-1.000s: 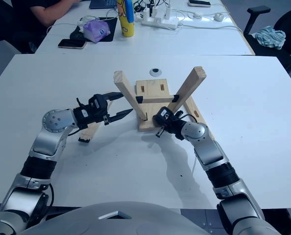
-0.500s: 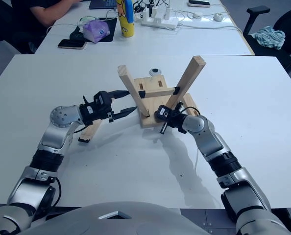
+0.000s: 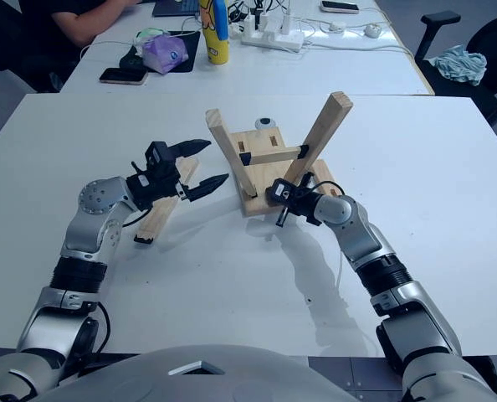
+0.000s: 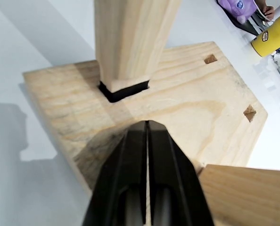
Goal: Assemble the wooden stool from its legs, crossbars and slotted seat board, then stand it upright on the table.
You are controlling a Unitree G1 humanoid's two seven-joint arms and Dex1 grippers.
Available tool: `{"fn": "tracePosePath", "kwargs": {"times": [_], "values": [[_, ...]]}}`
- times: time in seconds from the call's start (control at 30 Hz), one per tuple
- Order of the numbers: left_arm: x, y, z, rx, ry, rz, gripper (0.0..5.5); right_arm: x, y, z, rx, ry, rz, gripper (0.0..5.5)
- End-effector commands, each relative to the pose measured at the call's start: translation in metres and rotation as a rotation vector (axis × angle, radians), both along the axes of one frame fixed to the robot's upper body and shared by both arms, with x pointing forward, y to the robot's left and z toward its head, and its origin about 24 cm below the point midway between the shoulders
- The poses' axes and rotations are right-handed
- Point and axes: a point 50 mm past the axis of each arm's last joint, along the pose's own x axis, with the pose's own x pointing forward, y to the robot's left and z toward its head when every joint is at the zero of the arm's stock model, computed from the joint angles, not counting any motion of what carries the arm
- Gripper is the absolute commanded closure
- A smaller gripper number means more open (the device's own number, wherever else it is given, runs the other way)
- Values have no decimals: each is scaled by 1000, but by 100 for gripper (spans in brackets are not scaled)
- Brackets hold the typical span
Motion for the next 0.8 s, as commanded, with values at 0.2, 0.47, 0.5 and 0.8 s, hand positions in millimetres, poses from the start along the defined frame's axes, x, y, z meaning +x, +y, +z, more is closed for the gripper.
{"fn": "tracePosePath", "kwargs": {"times": [0.2,0.47,0.5,0.8], "values": [[18,-13,9,35,-51,-41,117,-42,-24,-70,-160,344,-67,550],[19,-21,10,20,-67,-87,135,-44,-21,-71,-147,346,-59,550],[18,-21,10,20,-63,-92,144,-44,-20,-71,-145,345,-59,550],[19,-18,9,25,-42,-105,273,-45,-16,-70,-111,334,-63,550]]}}
